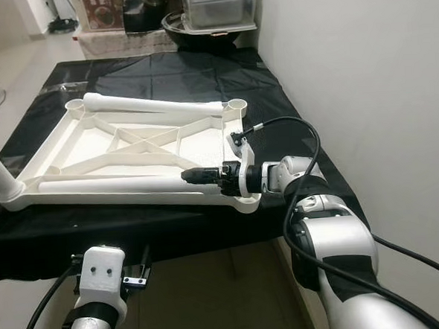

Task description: Building children table

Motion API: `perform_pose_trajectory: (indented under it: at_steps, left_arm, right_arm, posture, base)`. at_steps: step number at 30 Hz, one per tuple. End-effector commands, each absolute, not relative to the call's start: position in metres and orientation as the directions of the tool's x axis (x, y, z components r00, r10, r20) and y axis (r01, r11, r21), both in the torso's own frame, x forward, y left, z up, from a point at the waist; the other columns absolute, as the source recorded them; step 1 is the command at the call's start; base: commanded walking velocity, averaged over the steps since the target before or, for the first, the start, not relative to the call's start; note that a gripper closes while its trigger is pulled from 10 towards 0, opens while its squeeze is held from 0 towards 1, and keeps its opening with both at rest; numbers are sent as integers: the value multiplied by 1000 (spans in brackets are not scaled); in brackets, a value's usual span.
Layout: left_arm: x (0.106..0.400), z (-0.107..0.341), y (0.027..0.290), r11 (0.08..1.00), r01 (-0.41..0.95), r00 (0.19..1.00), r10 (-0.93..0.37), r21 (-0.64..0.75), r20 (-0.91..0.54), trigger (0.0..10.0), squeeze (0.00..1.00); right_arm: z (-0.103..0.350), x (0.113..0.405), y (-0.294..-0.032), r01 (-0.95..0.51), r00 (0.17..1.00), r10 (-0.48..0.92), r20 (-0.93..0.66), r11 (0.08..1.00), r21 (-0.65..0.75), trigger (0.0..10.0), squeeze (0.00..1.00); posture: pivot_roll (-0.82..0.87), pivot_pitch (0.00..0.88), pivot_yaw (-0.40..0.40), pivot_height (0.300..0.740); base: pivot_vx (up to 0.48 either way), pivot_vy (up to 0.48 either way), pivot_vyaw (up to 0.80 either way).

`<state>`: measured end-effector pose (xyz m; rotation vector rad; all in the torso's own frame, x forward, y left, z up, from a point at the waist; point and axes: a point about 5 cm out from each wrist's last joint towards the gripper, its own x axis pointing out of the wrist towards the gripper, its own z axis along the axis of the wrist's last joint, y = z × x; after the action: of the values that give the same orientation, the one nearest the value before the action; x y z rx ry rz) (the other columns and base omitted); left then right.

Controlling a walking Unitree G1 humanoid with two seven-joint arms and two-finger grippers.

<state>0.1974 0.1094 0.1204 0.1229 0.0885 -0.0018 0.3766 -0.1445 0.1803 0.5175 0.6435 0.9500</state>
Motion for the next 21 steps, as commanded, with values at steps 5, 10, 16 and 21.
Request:
perform_pose_trajectory:
  at_steps: [5, 10, 16, 21]
  left_arm:
    - [196, 116, 107, 992, 4, 993, 10, 129, -113, 10000, 0]
    - [197, 115, 107, 991, 7, 993, 8, 132, -115, 10000, 0]
    - [198, 113, 107, 991, 8, 993, 8, 135, -120, 10000, 0]
    - [201, 111, 108, 990, 8, 992, 9, 138, -122, 10000, 0]
  right_arm:
    - [180, 378, -144, -572, 441, 850, -287, 513, 641, 0, 0]
    - [181, 378, -148, -582, 441, 860, -256, 492, 648, 0, 0]
    - [184, 374, -158, -624, 412, 896, -164, 409, 666, 0, 0]
    - [187, 372, -167, -648, 401, 907, -127, 379, 660, 0, 0]
  posture:
    - [77, 92, -50, 740]
    - [74, 85, -53, 740]
    - [76, 60, -49, 740]
    - [77, 54, -49, 740]
  base:
    - [0, 0, 0]
    - [0, 0, 0]
    - [0, 0, 0]
    - [0, 0, 0]
